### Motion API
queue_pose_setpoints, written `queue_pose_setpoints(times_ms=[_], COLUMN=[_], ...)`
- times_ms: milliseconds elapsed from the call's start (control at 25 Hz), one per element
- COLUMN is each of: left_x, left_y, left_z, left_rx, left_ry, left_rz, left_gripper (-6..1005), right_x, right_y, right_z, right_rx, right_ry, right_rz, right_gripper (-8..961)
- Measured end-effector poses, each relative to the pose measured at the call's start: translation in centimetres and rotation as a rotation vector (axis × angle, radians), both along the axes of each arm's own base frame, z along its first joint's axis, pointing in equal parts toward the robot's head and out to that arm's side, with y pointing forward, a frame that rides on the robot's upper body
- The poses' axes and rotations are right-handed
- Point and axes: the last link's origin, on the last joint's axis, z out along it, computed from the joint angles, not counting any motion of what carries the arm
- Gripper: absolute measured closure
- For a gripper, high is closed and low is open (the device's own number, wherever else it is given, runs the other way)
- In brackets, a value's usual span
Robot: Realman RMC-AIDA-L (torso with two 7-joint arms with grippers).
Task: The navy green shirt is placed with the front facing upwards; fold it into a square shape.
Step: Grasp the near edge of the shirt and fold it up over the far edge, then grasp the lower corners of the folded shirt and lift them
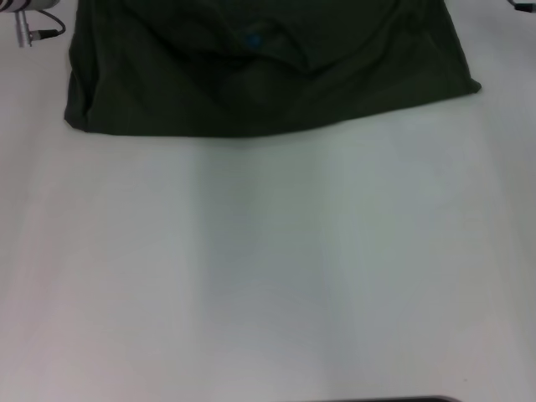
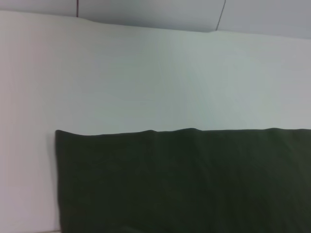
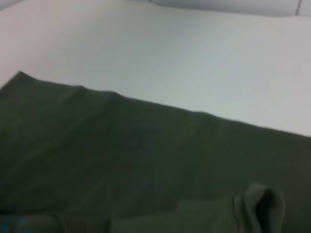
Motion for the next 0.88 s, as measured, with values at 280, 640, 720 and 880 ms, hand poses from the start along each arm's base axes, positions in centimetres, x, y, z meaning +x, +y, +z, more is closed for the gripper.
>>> queue_pose_setpoints(times_ms=[280, 640, 720, 880], left_x=[-0.4, -2.6, -3.1, -4.0], left_y=[-0.4, -2.5, -3.4, -5.6], left_z=[1.2, 3.8, 4.5, 5.7], left_rx=[0.024, -0.088, -0.142, -0.237], left_ry=[-0.021, -0.194, -0.263, -0.385], left_rz=[0.005, 0.112, 0.140, 0.177], left_gripper=[261, 63, 63, 63], right_x=[1.2, 4.0, 4.7, 5.4], right_y=[-0.8, -4.2, -5.6, -8.6], right_z=[3.6, 7.3, 7.4, 7.5], right_rx=[0.016, -0.060, -0.110, -0.165], right_ry=[0.057, 0.246, 0.302, 0.479], right_rz=[-0.082, -0.211, -0.236, -0.175], right_gripper=[336, 338, 338, 339])
